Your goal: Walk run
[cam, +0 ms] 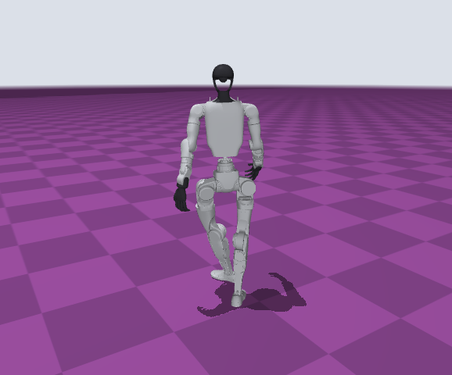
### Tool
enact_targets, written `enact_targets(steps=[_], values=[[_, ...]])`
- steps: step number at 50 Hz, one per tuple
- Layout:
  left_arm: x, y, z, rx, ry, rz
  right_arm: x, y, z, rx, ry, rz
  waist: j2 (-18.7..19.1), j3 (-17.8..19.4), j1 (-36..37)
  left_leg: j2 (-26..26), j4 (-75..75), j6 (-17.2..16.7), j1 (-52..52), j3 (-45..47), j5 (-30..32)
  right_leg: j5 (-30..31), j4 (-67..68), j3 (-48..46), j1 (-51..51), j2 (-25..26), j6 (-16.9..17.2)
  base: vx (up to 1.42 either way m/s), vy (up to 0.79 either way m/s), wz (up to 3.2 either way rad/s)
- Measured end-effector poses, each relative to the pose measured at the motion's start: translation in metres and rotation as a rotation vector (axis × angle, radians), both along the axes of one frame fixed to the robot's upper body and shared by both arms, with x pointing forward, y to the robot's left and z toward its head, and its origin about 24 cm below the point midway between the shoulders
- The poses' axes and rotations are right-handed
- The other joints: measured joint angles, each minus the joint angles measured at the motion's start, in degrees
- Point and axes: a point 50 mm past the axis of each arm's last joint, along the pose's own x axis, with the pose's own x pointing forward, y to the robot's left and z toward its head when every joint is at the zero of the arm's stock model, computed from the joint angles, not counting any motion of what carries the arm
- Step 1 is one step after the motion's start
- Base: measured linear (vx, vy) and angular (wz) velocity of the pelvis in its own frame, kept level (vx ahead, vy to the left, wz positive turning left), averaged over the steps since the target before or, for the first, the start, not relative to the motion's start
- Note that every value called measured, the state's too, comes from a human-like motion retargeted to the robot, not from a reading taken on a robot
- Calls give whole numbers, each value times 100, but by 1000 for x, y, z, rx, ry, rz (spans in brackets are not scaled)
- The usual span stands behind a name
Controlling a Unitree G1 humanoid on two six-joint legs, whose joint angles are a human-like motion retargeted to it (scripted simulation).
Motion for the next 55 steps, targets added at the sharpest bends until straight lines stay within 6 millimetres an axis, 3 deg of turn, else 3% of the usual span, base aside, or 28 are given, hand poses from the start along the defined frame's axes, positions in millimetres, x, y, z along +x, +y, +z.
enact_targets(steps=[3, 5, 8, 10, 12, 16, 21, 23, 26, 28, 31, 33, 35, 37, 40, 42, 43, 45, 47, 48, 50, 52, 55], values=[[-6, -16, -1, 56, 27, 103, -17, 1, -15, -10, 98, -37, -229, -78, 327, -120, -116, 464, 198, -102, 390, 207, 236, 40, 113, -91, 214, 57, 4, 39], [-10, -29, -2, 52, 30, 152, -32, 2, -25, -44, 162, -22, -389, -141, 511, -378, -204, 852, 140, -689, 339, 597, 486, 80, 161, -210, 451, 60, 6, 22], [-13, -46, -3, 3, 27, 193, -61, -2, -40, -161, 267, 60, -362, -294, 447, -321, -321, 922, 403, -562, 197, 2035, 1152, -84, 97, -285, 861, 72, 16, 90], [-9, -55, -5, -22, 24, 205, -84, -9, -49, -288, 354, 151, -141, -378, 295, -153, -283, 875, 468, -995, 116, 2807, 1941, -132, -159, -290, 673, 68, 22, 136], [6, -58, -10, -28, -3, 175, -107, -21, -55, -430, 446, 240, 170, -380, 106, 22, -200, 872, 488, -1547, 92, 3014, 2920, 123, -600, -106, 242, 49, 22, 206], [74, -50, -23, -23, -186, -55, -160, -49, -62, -620, 669, 297, 517, -227, -40, 46, -76, 863, 573, -2812, 199, 2067, 4037, 1173, -1464, 311, 55, 40, 22, 263], [180, -44, -18, -44, -514, -571, -231, -53, -59, -457, 959, 187, 602, -65, -203, -370, 30, 956, 806, -4386, 439, 1315, 3654, 1445, -1983, -141, -625, 41, 20, 334], [220, -44, -8, -47, -622, -796, -252, -46, -57, -335, 1039, 95, 588, -22, -431, -558, 126, 956, 870, -5086, 513, 1417, 3056, 1738, -2139, -87, -546, 44, 6, 405], [269, -49, 10, -6, -731, -1090, -269, -33, -56, -190, 1093, -38, 456, 15, -741, -879, 216, 956, 1019, -5991, 607, 1688, 2039, 2652, -2343, 150, -32, 35, -4, 389], [293, -56, 21, 49, -786, -1249, -269, -28, -57, -130, 1083, -90, 292, 65, -819, -1083, 188, 956, 1222, -6416, 673, 1735, 1459, 3074, -2496, 88, 253, 44, -5, 322], [313, -69, 34, 115, -862, -1399, -252, -27, -61, -139, 1020, -73, 24, 195, -872, -1329, 102, 956, 1611, -6822, 754, 1716, 688, 3065, -2785, -184, 513, 56, -7, 235], [317, -73, 38, 131, -899, -1454, -233, -33, -63, -193, 954, -23, -99, 281, -966, -1426, 60, 956, 1878, -7037, 805, 1725, 232, 2942, -2977, -240, 754, 63, -12, 167], [317, -72, 41, 133, -921, -1488, -206, -41, -64, -268, 859, 35, -200, 350, -1007, -1509, 16, 956, 2122, -7086, 874, 1633, -174, 3120, -3068, -142, 1522, 66, -16, 84], [312, -68, 40, 113, -912, -1516, -178, -49, -62, -333, 751, 78, -207, 421, -957, -1466, 57, 956, 2382, -6938, 909, 1553, -284, 2626, -3053, -10, 1842, 68, -10, 42], [298, -65, 36, 45, -883, -1571, -137, -56, -52, -376, 565, 141, -57, 315, -1197, -1503, 149, 956, 2518, -6801, 1386, 2044, -15, 2980, -3031, 101, 1115, 92, 8, 106], [286, -62, 32, -9, -847, -1624, -117, -56, -43, -372, 447, 188, 57, 260, -1515, -1429, 465, 711, 2595, -6734, 1940, 2285, 237, 2689, -2971, -29, 879, 92, -5, 168], [279, -58, 31, -33, -824, -1652, -110, -53, -37, -357, 389, 218, 210, 233, -1719, -1245, 735, 409, 2508, -6653, 2324, 1969, 354, 3345, -2896, 202, 615, 86, -16, 186], [266, -57, 29, -83, -778, -1732, -102, -51, -24, -327, 287, 234, 405, 149, -1766, -873, 1337, -580, 2233, -6023, 3035, 1527, 778, 3250, -2915, 294, 366, 98, -24, 168], [259, -57, 29, -94, -756, -1776, -98, -49, -12, -297, 203, 226, 390, 68, -1793, -712, 2199, -1822, 1877, -5488, 3380, 1231, 954, 2874, -2764, -21, 318, 89, -10, 177], [261, -57, 31, -80, -765, -1780, -94, -46, -6, -285, 156, 233, 298, 10, -1860, -709, 2563, -1988, 1689, -4955, 3582, 1098, 1036, 2600, -2699, -323, 337, 74, -9, 142], [257, -48, 37, -52, -768, -1773, -94, -33, 4, -254, 85, 260, 47, -107, -1656, -561, 3208, -1919, 1350, -4603, 3240, 961, 909, 2772, -2326, -197, 69, 80, -43, 50], [252, -43, 44, -27, -802, -1758, -94, -27, 11, -246, 37, 274, -104, -83, -1409, -354, 3814, -1278, 876, -4184, 2396, 924, 796, 2676, -2002, -259, 20, 82, -34, 27], [246, -41, 53, 1, -875, -1686, -95, -17, 19, -255, -5, 346, -343, -31, -894, -208, 3916, -923, 211, -3751, 1642, 966, 560, 2608, -1593, -266, -108, 72, -21, 3]])
